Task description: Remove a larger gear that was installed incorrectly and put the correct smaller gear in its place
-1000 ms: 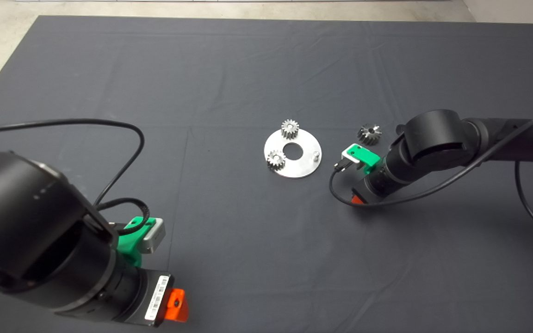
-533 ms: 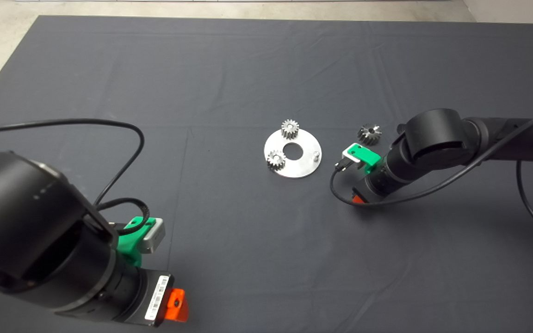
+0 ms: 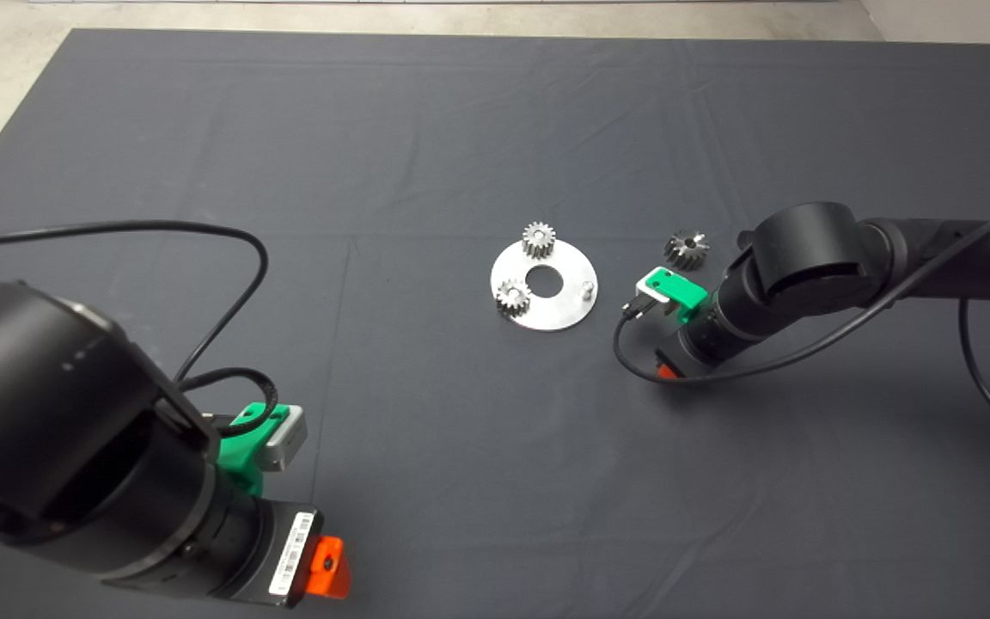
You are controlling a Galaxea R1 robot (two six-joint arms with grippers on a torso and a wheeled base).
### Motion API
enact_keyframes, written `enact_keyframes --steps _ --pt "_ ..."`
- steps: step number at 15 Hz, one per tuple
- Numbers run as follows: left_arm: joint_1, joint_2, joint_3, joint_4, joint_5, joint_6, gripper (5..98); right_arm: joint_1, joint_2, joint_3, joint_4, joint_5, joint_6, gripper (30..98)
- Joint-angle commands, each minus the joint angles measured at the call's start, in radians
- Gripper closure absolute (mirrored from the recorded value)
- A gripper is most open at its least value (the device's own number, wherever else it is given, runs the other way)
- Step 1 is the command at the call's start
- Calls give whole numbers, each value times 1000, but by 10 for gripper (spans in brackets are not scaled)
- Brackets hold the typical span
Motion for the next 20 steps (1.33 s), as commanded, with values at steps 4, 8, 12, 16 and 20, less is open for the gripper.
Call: enact_keyframes --steps 4,8,12,16,20 --pt "-6 -5 17 -24 16 0 54 21 8 1 -20 -8 3 856" --pt "-7 -6 17 -24 16 -2 54 30 16 1 -20 -9 6 864" --pt "-7 -6 17 -24 16 -2 54 102 29 -6 -7 -21 7 874" --pt "-6 -6 17 -24 16 -2 54 219 78 -78 140 -33 5 874" --pt "-6 -6 17 -24 16 -2 54 290 152 -172 217 -49 1 874"
